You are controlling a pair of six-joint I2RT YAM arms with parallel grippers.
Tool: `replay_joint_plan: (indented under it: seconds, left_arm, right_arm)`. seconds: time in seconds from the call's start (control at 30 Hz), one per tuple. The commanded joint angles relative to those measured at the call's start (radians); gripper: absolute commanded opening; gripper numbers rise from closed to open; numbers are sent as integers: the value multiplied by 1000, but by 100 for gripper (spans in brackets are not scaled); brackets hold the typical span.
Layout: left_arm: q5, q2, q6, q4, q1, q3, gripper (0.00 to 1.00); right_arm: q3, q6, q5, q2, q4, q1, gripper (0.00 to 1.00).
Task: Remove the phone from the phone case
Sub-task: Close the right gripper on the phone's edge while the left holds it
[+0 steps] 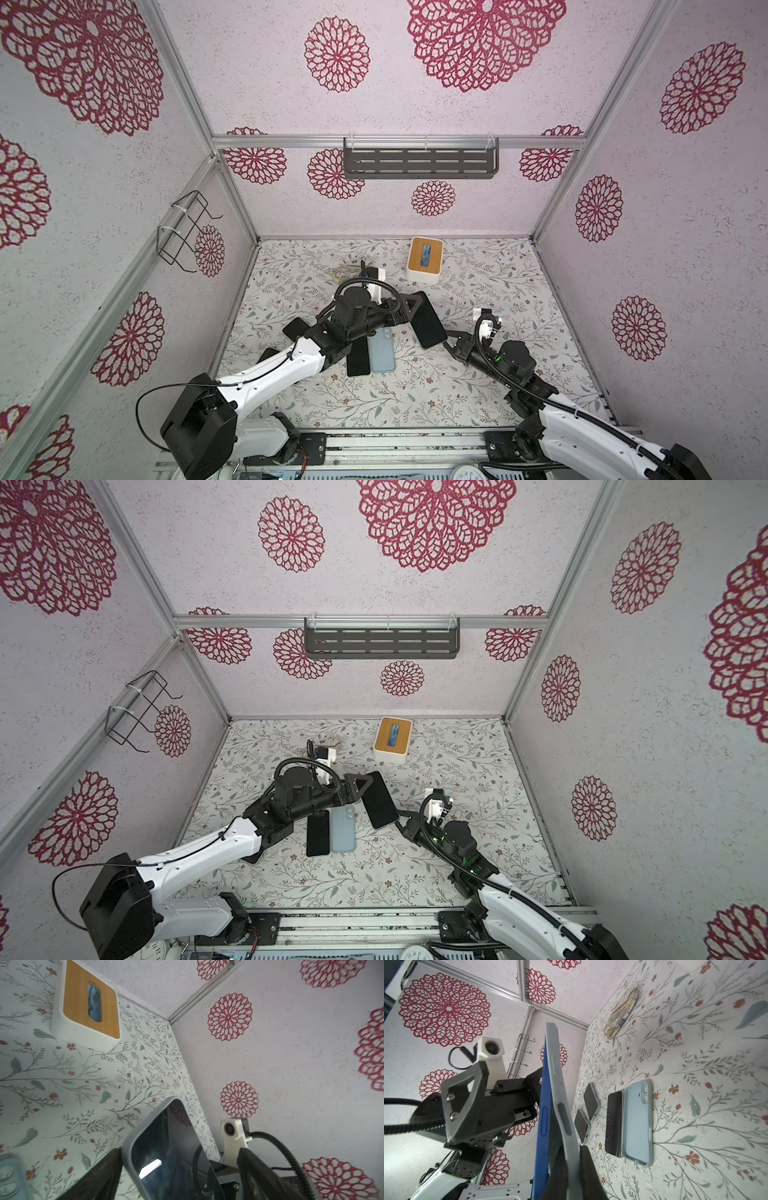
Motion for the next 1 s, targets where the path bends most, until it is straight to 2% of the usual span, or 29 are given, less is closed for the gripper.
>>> replay_joint_plan:
  seconds: [0.0,0.33,0.63,0.8,0.97]
  left_arm:
    - [-39,-36,195,-87,-63,27,91]
    - [-44,45,201,-44,-96,-21,89]
    - [-47,111,412,-177,-223,58,89]
    - [-154,189,518,-316,-305,155,88]
    - [-304,257,557,-393,-336,222,84]
  right_arm:
    - [-11,36,46,-13,31,-3,0]
    - [-65,65,57,-8,73,-3,0]
    - [-73,65,60,-24,35,-3,0]
    - [-75,66,54,-24,37,-3,0]
    - [-76,67,46,-27,42,-3,0]
